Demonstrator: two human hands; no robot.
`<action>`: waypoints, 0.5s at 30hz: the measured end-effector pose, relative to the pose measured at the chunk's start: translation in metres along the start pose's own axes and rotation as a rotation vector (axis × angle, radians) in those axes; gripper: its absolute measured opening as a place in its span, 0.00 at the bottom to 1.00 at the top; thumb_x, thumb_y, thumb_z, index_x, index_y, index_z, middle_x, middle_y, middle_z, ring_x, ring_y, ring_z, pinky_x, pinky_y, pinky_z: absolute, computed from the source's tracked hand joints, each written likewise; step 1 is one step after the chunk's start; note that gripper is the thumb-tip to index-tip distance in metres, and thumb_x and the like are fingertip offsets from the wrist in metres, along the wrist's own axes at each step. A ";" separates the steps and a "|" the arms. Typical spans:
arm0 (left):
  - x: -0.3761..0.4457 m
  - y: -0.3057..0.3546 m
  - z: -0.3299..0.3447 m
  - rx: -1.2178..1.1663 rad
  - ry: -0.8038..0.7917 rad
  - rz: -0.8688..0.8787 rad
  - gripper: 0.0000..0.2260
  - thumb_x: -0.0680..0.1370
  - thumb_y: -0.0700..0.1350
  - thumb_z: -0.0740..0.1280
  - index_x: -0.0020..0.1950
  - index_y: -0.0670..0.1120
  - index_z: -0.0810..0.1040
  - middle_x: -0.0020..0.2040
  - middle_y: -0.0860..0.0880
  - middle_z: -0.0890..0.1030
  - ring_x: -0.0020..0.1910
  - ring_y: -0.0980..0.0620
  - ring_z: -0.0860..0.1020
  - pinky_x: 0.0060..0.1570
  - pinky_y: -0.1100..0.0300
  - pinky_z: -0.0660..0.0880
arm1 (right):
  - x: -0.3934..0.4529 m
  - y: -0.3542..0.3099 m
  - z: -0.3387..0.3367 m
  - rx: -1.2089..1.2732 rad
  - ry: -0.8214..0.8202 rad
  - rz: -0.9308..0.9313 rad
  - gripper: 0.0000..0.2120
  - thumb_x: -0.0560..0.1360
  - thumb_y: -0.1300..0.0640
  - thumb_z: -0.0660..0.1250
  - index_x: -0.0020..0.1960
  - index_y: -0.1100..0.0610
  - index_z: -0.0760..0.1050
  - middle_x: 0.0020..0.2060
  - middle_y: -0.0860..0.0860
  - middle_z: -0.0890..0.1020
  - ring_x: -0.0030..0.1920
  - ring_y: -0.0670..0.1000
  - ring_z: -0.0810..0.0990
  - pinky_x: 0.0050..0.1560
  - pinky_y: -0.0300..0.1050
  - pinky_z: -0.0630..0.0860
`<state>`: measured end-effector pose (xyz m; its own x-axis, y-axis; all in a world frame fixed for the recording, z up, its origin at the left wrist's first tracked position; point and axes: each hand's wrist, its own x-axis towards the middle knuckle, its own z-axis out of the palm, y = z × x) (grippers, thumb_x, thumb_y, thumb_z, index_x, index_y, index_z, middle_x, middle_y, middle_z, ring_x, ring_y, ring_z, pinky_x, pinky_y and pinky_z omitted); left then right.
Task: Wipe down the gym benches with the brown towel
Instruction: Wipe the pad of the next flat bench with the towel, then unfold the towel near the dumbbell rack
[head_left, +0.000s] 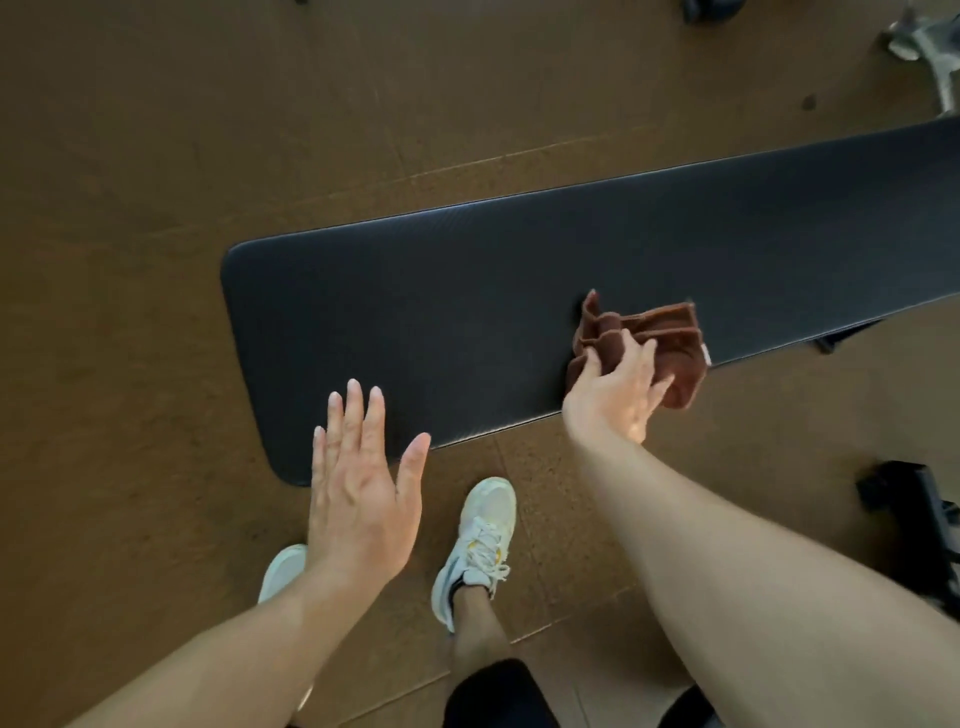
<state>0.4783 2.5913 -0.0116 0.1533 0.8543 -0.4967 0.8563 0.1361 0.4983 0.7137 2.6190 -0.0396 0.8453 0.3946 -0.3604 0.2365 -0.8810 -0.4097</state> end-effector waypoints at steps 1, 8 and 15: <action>-0.009 -0.014 -0.012 -0.011 -0.004 -0.021 0.33 0.81 0.66 0.44 0.82 0.53 0.44 0.82 0.57 0.39 0.78 0.63 0.33 0.79 0.56 0.37 | -0.032 -0.004 0.015 -0.025 -0.046 -0.069 0.24 0.85 0.49 0.64 0.80 0.42 0.65 0.84 0.42 0.57 0.85 0.55 0.46 0.77 0.62 0.63; -0.074 -0.098 -0.098 -0.216 -0.089 -0.373 0.34 0.79 0.70 0.48 0.82 0.56 0.53 0.82 0.55 0.55 0.81 0.55 0.51 0.78 0.50 0.53 | -0.230 -0.025 0.070 -0.223 -0.531 -0.502 0.21 0.85 0.53 0.62 0.76 0.40 0.69 0.81 0.39 0.64 0.84 0.51 0.55 0.75 0.53 0.70; -0.156 -0.124 -0.180 -0.906 -0.200 -0.903 0.20 0.82 0.62 0.59 0.65 0.50 0.79 0.58 0.48 0.84 0.58 0.47 0.80 0.64 0.47 0.73 | -0.341 -0.094 -0.004 0.212 -1.052 -0.163 0.09 0.82 0.54 0.70 0.60 0.44 0.81 0.52 0.43 0.87 0.57 0.43 0.84 0.67 0.52 0.78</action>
<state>0.2593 2.5317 0.1322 -0.1624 0.2039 -0.9654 0.0697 0.9783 0.1949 0.4053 2.5658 0.1250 -0.0468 0.6176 -0.7851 0.1362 -0.7747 -0.6175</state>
